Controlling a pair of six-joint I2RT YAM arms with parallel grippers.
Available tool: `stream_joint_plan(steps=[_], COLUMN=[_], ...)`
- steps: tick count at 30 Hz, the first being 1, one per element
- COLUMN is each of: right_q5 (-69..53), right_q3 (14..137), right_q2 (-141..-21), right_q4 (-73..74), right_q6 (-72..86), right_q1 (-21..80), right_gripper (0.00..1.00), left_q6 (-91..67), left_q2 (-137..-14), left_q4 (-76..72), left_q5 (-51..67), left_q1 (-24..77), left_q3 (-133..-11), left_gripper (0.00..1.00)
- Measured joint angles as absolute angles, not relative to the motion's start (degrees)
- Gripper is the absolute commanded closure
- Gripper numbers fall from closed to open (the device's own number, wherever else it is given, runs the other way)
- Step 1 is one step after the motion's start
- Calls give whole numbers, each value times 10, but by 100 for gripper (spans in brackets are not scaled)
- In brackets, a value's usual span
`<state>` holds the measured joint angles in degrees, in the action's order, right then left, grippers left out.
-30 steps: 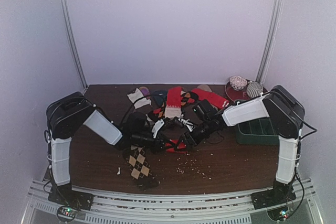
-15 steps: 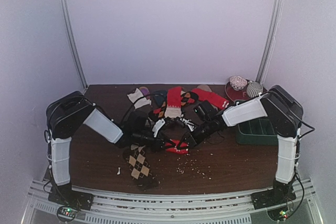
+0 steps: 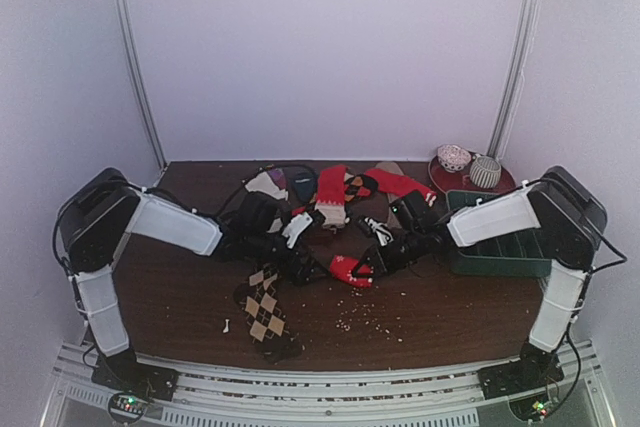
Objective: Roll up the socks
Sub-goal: Pick up the pair of socks from the center of the board, then place a pair of socks in the storage box.
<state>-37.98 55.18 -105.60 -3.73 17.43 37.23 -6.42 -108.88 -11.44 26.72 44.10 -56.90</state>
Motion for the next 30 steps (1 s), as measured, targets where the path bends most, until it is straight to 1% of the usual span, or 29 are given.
stream_joint_plan(steps=[8,12,16,20,23,30], right_q5=[-276,-214,-132,-67,-44,-18], right_q3=[515,498,472,465,465,430], right_q2=[-853,-777,-714,-670,-662,-662], right_q4=[-32,-8,49,105,136,175], right_q6=[231,243,247,243,237,242], right_q1=[314,263,200,152,130,115], right_gripper=[100,100,100,100,100,100], left_q6=[-62,-64,-70,-79,-86,-100], left_q2=[-1002,-1000,-1000,-1000,-1000,-1000], left_q4=[-86,-89,-91,-100,-112,-139], left_q5=[251,258,273,290,304,330], left_q1=[440,440,440,440,440,440], left_q3=[-583,-590,-591,-591,-591,-588], left_gripper=[2,2,2,2,2,2])
